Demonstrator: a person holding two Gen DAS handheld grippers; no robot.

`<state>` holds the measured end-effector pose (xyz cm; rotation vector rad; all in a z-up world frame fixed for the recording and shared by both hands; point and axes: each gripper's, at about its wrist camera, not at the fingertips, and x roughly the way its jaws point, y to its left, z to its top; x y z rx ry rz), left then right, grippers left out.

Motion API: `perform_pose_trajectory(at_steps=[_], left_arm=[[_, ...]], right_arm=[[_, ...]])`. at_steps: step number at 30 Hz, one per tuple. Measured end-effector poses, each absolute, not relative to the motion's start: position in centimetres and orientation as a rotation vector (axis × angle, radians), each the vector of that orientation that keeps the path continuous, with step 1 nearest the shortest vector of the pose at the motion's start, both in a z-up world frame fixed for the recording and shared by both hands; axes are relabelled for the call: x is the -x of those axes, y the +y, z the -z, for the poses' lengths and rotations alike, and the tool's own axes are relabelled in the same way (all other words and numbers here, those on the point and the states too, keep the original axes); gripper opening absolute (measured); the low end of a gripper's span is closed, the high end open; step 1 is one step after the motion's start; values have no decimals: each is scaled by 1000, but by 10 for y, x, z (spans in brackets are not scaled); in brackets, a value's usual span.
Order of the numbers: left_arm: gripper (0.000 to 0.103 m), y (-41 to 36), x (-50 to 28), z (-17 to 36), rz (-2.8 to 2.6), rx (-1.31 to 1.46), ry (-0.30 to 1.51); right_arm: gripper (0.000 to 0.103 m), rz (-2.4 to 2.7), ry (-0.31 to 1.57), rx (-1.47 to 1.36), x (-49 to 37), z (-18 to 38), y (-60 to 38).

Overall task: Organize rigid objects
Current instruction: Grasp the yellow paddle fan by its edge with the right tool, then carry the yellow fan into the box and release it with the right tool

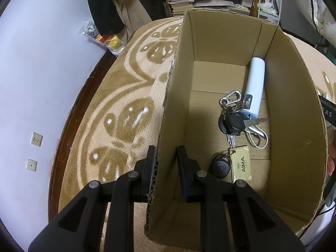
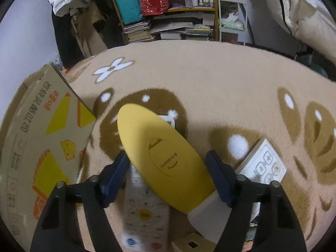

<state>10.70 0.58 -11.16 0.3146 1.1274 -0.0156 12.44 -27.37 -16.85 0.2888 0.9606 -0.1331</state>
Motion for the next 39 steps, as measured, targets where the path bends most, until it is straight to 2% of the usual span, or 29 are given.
perform_pose_trajectory(at_steps=[2,4,6,7,9,17,27,29,30,31,39], left_arm=[[20,6,-107,111,16,-310,1128],[20,7,-107,112,16,-311,1128],[20,7,-107,111,16,-310,1128],[20,7,-107,111,16,-310,1128],[20,7,-107,111,16,-311,1127],[20,7,-107,111,15,-316,1126],[21,7,-107,112,14,-317,1128],[21,7,-107,111,14,-318,1128],[21,6,-107,112,14,-319,1127],[21,6,-107,112,14,-320,1127],[21,6,-108,113,14,-319,1129]], right_arm=[[70,121,953,-317,-122,168,-276],[51,88,944,-351,-119,168,-276],[47,83,938,-355,-119,165,-273],[40,82,935,-348,-119,164,-271],[37,82,928,-324,-119,161,-265],[36,94,923,-333,-120,159,-262],[39,149,890,-494,-114,163,-290],[30,181,868,-469,-112,160,-291],[17,190,872,-458,-112,160,-290],[11,202,884,-451,-114,161,-291],[8,247,828,-350,-108,142,-281]])
